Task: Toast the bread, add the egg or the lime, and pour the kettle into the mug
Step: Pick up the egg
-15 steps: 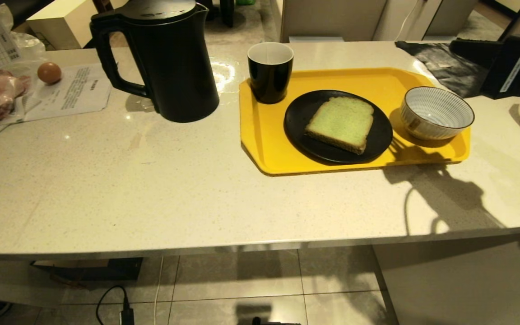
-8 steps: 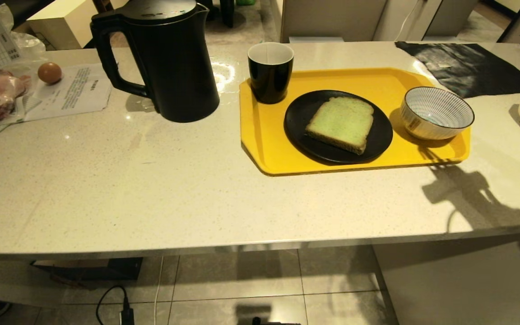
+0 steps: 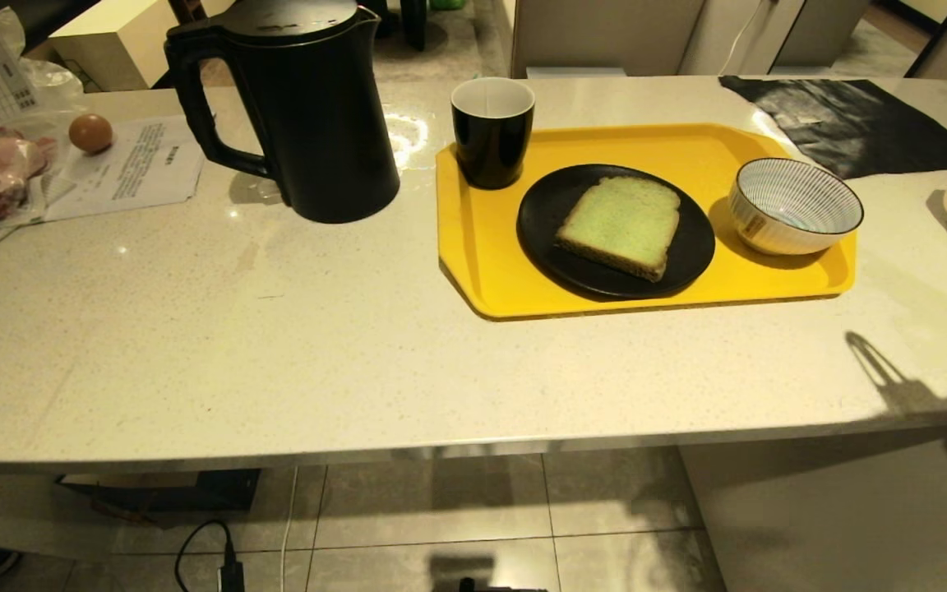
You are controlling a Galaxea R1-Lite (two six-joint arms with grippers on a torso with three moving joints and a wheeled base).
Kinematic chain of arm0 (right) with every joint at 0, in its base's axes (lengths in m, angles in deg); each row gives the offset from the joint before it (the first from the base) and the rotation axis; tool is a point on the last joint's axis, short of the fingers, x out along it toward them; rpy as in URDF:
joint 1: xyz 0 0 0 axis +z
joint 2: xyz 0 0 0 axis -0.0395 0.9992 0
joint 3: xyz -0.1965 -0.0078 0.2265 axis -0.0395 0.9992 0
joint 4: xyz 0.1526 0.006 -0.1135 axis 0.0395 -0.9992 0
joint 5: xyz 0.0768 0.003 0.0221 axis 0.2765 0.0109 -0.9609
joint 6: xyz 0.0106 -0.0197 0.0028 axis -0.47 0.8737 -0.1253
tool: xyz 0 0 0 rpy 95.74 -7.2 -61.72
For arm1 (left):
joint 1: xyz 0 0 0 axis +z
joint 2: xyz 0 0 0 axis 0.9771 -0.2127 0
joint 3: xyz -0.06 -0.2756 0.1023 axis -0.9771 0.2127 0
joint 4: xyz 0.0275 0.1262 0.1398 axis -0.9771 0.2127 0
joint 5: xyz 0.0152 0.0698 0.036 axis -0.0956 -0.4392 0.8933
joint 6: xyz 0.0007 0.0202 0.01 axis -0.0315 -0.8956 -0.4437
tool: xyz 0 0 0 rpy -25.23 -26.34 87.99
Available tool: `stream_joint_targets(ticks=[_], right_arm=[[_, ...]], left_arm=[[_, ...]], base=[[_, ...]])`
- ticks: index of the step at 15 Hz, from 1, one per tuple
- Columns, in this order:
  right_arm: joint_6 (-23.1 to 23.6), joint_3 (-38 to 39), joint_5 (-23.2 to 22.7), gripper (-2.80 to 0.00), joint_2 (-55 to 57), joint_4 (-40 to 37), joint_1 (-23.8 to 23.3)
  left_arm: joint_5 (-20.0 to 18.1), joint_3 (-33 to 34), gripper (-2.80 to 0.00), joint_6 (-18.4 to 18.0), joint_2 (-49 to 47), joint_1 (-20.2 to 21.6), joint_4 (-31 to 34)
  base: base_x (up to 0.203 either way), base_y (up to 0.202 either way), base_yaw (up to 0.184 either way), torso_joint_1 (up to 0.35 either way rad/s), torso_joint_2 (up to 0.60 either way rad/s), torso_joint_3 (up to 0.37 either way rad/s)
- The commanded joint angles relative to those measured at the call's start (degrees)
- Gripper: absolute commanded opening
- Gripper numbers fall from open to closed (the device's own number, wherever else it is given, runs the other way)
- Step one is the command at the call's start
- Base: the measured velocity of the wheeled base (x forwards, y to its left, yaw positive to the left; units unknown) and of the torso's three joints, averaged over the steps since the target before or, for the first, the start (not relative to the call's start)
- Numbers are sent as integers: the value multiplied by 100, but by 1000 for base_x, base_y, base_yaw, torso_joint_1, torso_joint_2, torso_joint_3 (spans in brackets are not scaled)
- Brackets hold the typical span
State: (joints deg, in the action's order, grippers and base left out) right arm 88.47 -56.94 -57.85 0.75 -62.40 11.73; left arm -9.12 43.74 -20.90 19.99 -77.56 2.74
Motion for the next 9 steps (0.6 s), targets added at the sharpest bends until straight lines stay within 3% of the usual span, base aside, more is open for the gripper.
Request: stream_joint_targets(ticks=[1, 6, 9], right_arm=[[1, 564, -4, -280, -860, -15, -12], [2, 1021, -6, -280, -1628, -152, -130], [-7, 1932, 11, -280, -2479, -166, -245]], left_arm=[[1, 1, -280, 0, -5, 2, -1], [1, 1, -280, 0, -5, 2, -1], [1, 1, -280, -3, -5, 2, -1]], base=[[0, 0, 0, 0, 0, 0], [0, 0, 0, 0, 0, 0], [0, 0, 0, 0, 0, 0]])
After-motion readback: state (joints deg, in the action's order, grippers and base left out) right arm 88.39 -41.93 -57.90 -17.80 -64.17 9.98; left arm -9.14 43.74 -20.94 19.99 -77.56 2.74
